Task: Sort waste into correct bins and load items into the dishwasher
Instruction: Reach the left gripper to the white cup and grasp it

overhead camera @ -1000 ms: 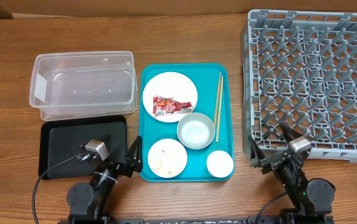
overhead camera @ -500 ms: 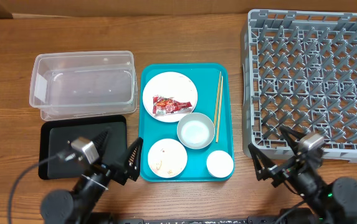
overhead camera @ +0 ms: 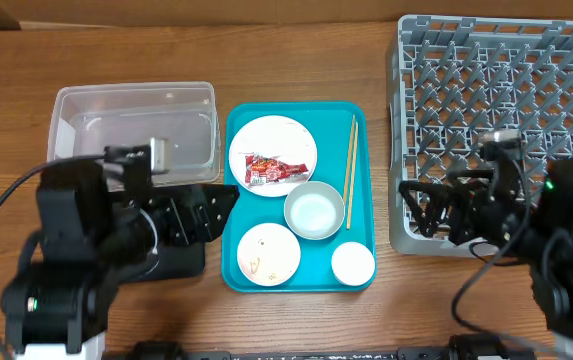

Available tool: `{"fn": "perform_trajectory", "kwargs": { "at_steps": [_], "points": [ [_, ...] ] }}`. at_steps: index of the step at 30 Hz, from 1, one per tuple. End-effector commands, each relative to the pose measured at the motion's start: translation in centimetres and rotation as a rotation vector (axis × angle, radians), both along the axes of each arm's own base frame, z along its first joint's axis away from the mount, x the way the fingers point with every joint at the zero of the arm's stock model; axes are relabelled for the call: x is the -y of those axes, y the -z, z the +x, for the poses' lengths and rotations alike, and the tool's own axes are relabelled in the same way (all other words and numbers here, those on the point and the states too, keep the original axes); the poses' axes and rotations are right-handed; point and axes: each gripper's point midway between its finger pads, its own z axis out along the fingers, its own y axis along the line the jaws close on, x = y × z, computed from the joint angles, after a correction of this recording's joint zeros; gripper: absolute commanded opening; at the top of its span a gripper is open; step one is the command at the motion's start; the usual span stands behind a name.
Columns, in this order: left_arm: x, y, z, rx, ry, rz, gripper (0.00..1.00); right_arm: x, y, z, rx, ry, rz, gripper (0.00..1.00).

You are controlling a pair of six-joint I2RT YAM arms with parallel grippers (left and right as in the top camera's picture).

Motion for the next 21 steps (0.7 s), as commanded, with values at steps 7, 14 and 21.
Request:
{"fn": "perform_trajectory", "kwargs": {
  "at_steps": [7, 14, 21],
  "points": [
    [3.1, 5.5, -0.9, -0.270, 0.127, 0.106, 0.95, -1.0, 1.0, 0.8, -0.098, -0.050, 0.048, 1.00],
    [9.2, 10.0, -2.5, -0.291, 0.250, 0.378, 0.91, -1.0, 1.8, 1.4, -0.131, -0.048, 0.048, 1.00],
    [14.7, 15.0, -1.5, -0.239, 0.245, 0.569, 0.80, -1.0, 1.9, 1.5, -0.148, -0.036, 0.061, 1.00]
  ]
}}
